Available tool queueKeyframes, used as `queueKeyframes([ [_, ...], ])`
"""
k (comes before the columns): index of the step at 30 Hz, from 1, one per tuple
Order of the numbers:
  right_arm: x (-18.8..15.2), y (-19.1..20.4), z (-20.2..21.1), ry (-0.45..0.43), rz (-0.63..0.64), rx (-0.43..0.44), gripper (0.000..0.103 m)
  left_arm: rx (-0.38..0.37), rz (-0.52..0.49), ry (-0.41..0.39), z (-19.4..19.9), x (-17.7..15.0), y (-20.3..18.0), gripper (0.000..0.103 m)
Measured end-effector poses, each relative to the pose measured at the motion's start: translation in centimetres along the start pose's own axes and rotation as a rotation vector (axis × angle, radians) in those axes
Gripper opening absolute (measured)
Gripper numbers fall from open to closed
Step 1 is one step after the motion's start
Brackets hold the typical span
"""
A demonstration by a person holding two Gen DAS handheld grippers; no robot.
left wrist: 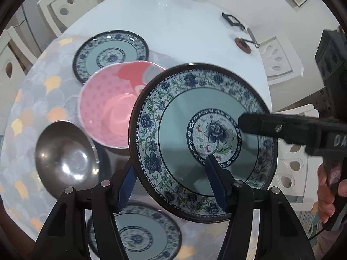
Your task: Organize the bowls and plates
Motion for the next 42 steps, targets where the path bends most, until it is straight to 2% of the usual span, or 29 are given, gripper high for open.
queueKeyframes([
  [9, -2.7, 4.1, -1.0, 0.005, -0.01, 0.007, 0.077, -0.012, -0.03, -0.009, 2.8, -1.7, 3.9, 0.059],
  [21, -7.2, 8.1, -1.7, -0.009, -0.087, 0.038, 0.077, -0.056, -0.099, -0.015, 6.2, -5.0, 7.3, 0.059],
  [32, -11.0, 10.2, -1.8, -0.02, -0.125, 0.052, 0.077, -0.085, -0.131, 0.019, 7.1, -8.1, 9.1, 0.059],
  [42, -14.3, 10.3, -2.9, 0.009, -0.172, 0.051, 0.077, -0.091, -0.131, 0.071, 6.3, -10.7, 10.2, 0.059],
])
Point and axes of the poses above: each gripper's, at about its wrist camera, not at the fingertips, and z roughly against the way its jaws point, y to its left, x to its top, the point moved 1 cm from there along -z, roughly the way its jaws point, and after that the axes turned 13 degrees about -y, right-handed, at the moved point
